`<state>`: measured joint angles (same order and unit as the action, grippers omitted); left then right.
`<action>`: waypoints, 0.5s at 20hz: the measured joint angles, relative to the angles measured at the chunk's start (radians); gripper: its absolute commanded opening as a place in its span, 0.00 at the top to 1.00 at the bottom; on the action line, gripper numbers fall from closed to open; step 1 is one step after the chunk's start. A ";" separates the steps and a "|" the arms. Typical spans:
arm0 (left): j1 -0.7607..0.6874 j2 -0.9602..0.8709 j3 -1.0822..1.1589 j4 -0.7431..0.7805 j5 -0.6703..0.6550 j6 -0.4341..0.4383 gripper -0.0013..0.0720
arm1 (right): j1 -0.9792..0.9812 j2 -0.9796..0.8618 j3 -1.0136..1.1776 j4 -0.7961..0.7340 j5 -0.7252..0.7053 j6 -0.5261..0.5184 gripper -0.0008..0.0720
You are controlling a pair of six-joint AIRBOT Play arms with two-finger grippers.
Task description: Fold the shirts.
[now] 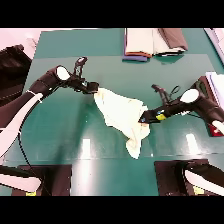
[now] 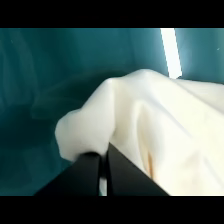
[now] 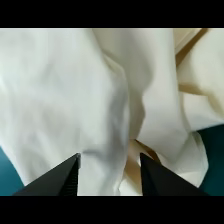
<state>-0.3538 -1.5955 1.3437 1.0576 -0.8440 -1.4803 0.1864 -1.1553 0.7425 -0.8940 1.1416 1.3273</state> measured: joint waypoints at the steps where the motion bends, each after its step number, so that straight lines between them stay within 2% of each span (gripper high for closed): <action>1: 0.000 0.000 0.000 0.001 -0.004 0.000 0.95 | 0.019 -0.019 -0.005 0.003 -0.018 0.000 0.80; 2: 0.000 0.001 0.000 0.002 -0.007 0.000 0.95 | 0.033 -0.032 -0.008 0.005 -0.038 0.000 0.97; 6: 0.006 0.055 0.002 0.011 -0.005 0.000 0.95 | 0.043 0.008 0.018 0.005 -0.085 -0.019 0.97; 10: 0.035 0.252 0.040 0.043 0.040 0.005 0.95 | -0.036 0.155 0.195 0.002 -0.063 -0.026 0.97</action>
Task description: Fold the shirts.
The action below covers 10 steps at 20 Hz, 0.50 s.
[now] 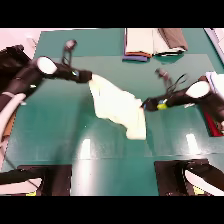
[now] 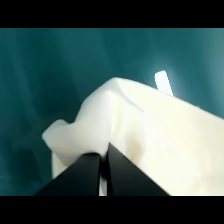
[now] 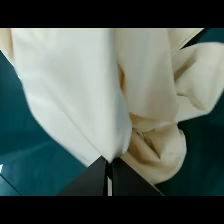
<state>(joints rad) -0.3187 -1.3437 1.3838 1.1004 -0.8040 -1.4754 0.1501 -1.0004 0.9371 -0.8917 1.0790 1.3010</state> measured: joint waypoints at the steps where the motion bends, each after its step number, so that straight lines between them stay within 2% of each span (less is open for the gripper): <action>1: 0.003 0.063 0.020 0.007 0.005 0.011 0.95 | -0.027 0.036 0.064 0.000 0.009 -0.001 0.97; 6: -0.031 0.317 0.109 0.018 0.021 0.090 0.95 | -0.111 0.142 0.345 -0.001 0.072 0.006 0.97; 10: -0.094 0.383 0.128 0.045 -0.023 0.130 0.95 | -0.129 0.164 0.410 -0.002 0.113 0.026 0.97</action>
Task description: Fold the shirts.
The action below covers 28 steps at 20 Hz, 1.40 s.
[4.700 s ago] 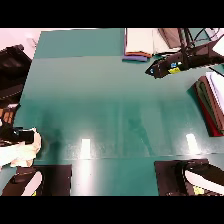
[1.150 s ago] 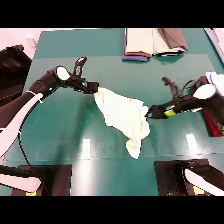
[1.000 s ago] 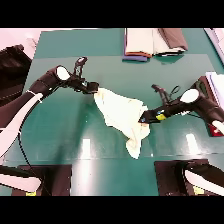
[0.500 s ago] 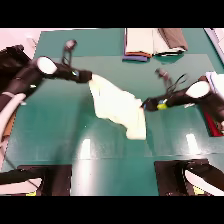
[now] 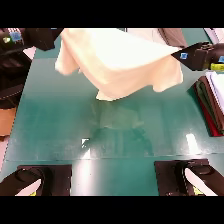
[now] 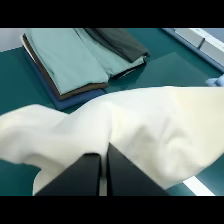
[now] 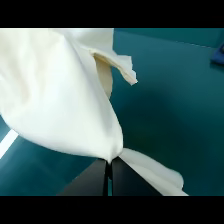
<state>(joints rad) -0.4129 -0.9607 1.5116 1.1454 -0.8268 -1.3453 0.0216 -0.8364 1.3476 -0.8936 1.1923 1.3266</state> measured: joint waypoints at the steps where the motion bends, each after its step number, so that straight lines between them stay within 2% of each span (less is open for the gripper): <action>1: -0.018 -0.002 -0.008 0.013 -0.029 0.005 0.95 | -0.002 0.003 -0.019 0.000 0.005 0.005 0.97; 6: -0.122 -0.074 -0.153 0.060 -0.170 0.016 0.95 | -0.005 0.005 -0.240 -0.079 -0.007 0.020 0.97; 9: -0.198 -0.145 -0.286 0.068 -0.208 0.019 0.94 | -0.007 -0.016 -0.383 -0.133 -0.011 0.024 0.97; 10: -0.221 -0.166 -0.324 0.068 -0.212 0.019 0.80 | -0.007 -0.027 -0.421 -0.139 -0.010 0.025 0.94; 11: -0.241 -0.189 -0.360 0.069 -0.223 0.019 0.40 | -0.007 -0.039 -0.447 -0.142 -0.009 0.026 0.71; 12: -0.256 -0.204 -0.384 0.066 -0.225 0.019 0.21 | -0.007 -0.052 -0.466 -0.143 -0.008 0.026 0.46; 16: -0.226 -0.225 -0.410 0.059 -0.251 -0.005 0.23 | -0.007 -0.096 -0.437 -0.145 0.018 0.026 0.44; 23: 0.146 -0.182 -0.400 0.060 -0.257 -0.053 0.23 | -0.040 -0.066 -0.304 -0.153 0.087 0.027 0.44; 28: 0.276 -0.293 -0.469 -0.005 -0.237 -0.032 0.23 | -0.102 -0.043 -0.284 -0.153 0.100 0.028 0.44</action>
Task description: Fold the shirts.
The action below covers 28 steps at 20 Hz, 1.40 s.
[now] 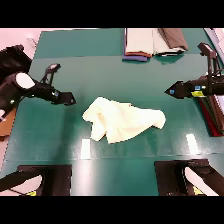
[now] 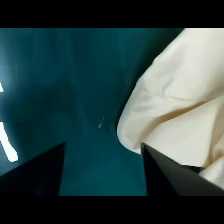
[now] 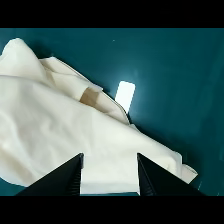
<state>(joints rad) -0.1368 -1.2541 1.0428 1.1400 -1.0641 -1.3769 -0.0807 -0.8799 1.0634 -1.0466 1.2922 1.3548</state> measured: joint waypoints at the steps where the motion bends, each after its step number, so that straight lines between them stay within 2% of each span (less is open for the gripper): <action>1: 0.010 -0.037 -0.010 -0.043 0.001 0.023 0.23 | -0.006 0.002 0.001 0.002 0.003 0.000 0.44; 4: 0.018 -0.146 -0.025 -0.170 -0.010 0.093 0.23 | -0.007 0.005 0.003 0.006 0.006 0.000 0.44; 8: -0.028 -0.237 -0.031 -0.258 -0.029 0.142 0.23 | 0.006 0.005 0.003 0.006 0.002 0.000 0.44; 9: -0.040 -0.247 -0.031 -0.275 -0.032 0.147 0.35 | 0.008 0.005 0.004 0.006 -0.001 0.000 0.44; 10: -0.053 -0.255 -0.031 -0.278 -0.030 0.152 0.69 | 0.008 0.005 0.004 0.006 -0.001 0.000 0.44; 11: -0.061 -0.263 -0.032 -0.275 -0.027 0.154 0.94 | 0.002 0.005 0.004 0.006 -0.002 0.000 0.44; 15: -0.066 -0.261 0.020 -0.276 -0.060 0.162 0.95 | -0.080 0.006 -0.037 0.001 0.040 -0.001 0.44; 16: -0.063 -0.249 0.043 -0.275 -0.065 0.164 0.95 | -0.113 0.006 -0.065 -0.002 0.057 -0.001 0.36; 17: -0.059 -0.236 0.066 -0.269 -0.066 0.164 0.95 | -0.148 0.006 -0.102 -0.002 0.071 -0.002 0.21; 18: -0.056 -0.221 0.091 -0.262 -0.069 0.164 0.95 | -0.188 0.005 -0.149 -0.003 0.083 -0.006 0.19; 22: -0.051 -0.177 0.167 -0.250 -0.064 0.166 0.95 | -0.287 -0.044 -0.317 0.008 0.064 -0.033 0.19; 26: -0.050 -0.165 0.193 -0.245 -0.052 0.164 0.95 | -0.256 -0.152 -0.390 0.080 -0.015 -0.075 0.22; 28: -0.050 -0.163 0.198 -0.243 -0.049 0.164 0.95 | -0.204 -0.214 -0.385 0.104 -0.060 -0.085 0.44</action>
<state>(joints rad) -0.1867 -1.4170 1.2404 0.8974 -1.1133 -1.2129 -0.2848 -1.0939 0.6785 -0.9428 1.2324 1.2697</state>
